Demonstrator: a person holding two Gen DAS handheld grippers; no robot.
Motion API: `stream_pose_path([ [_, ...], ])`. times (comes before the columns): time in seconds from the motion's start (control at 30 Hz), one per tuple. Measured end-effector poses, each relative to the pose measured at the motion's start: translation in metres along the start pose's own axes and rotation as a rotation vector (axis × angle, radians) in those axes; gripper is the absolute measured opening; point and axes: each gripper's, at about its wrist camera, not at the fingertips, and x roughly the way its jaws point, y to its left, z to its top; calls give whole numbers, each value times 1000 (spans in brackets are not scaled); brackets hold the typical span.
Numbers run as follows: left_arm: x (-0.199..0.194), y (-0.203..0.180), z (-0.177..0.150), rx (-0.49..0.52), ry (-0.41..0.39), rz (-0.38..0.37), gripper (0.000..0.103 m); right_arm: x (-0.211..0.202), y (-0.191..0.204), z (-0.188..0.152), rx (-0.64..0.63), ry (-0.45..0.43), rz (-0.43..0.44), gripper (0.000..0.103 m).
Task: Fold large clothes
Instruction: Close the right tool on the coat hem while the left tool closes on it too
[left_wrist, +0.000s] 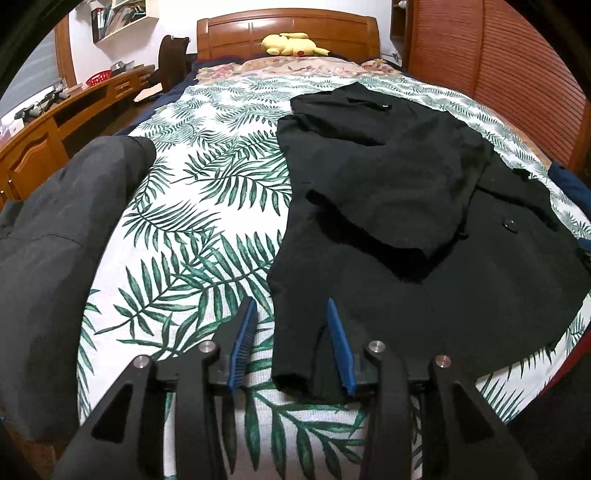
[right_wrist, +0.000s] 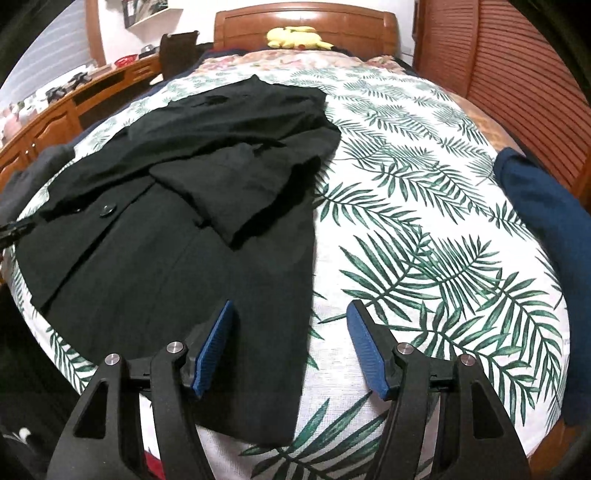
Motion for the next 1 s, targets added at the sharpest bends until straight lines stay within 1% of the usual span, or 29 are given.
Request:
stream_pose_path([
  [0.17,-6,0,-4,0,-2,3,38,3,1,-3,-2,-4,21,66],
  [0.53,-13,3,-11,-10,-9,-9,38,8,3,-8,-12,-26,16,67],
  [0.8,-19,3,-15,-32,-29,-13,38,9,6,-8,-20,-15,20,67],
  [0.83,-20,3,-15,-32,-30,-16,36,8,7,-8,-25,-10,32,67],
  [0.87,-21,4,-16,-34,-30,-26,27,6,9,-9,-30,-4,48,65],
  [0.9,-22,4,-16,-41,-29,-40,24,5,10,-10,-35,1,69,63],
  [0.93,-24,5,-17,-45,-32,-43,18,3,12,-12,-42,2,85,57],
  [0.97,-25,5,-16,-44,-35,-44,11,1,13,-13,-43,-1,99,51],
  [1.0,-28,5,-16,-43,-41,-49,7,1,14,-14,-44,-1,108,47],
])
